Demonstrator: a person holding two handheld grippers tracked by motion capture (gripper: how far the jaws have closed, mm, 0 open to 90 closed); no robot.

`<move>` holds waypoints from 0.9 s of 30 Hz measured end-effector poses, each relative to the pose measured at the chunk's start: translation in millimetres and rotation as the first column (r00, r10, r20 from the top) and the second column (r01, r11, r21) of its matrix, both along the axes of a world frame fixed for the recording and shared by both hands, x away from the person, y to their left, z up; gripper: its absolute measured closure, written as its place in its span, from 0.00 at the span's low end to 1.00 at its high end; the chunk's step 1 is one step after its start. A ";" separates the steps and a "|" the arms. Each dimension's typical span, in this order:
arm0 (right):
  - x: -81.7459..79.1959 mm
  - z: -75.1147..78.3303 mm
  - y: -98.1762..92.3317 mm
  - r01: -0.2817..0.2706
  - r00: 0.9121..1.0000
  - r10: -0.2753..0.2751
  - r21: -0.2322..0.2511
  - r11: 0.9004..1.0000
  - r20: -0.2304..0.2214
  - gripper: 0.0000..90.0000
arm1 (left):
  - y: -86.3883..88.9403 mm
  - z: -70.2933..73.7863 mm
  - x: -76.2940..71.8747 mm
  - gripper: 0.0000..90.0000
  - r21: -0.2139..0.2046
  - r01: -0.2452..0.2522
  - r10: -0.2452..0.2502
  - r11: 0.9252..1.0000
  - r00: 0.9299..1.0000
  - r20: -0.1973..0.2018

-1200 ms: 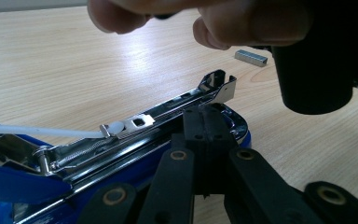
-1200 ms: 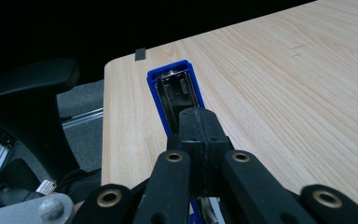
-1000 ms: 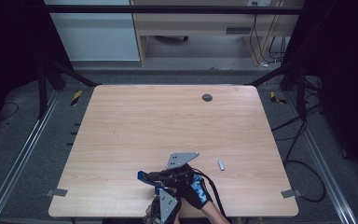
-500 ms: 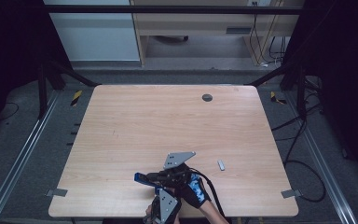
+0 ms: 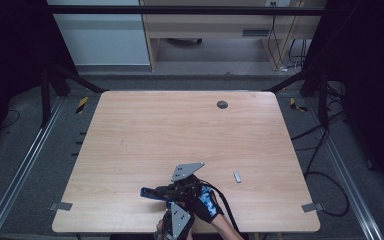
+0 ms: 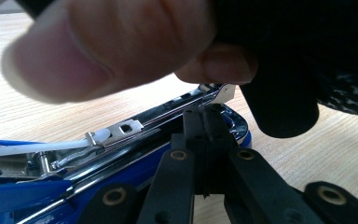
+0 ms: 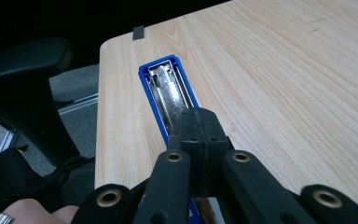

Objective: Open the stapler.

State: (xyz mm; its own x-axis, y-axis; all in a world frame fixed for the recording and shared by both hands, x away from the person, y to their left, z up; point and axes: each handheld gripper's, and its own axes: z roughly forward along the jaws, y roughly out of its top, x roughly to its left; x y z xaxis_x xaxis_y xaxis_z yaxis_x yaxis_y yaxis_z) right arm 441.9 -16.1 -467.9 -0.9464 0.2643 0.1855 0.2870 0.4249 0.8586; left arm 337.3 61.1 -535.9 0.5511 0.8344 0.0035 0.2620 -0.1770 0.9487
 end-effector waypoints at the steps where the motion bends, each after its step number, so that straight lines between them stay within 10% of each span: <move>1: 0.1 -0.3 0.3 -0.001 1.000 0.001 -0.001 1.000 0.000 1.00 | 0.0 0.0 0.0 1.00 0.000 0.000 0.000 1.000 1.000 0.000; 27: 2.0 -6.1 7.7 0.004 1.000 -0.007 -0.105 0.994 -0.020 1.00 | -0.2 -0.2 -0.2 1.00 0.004 -0.002 0.002 1.000 1.000 0.004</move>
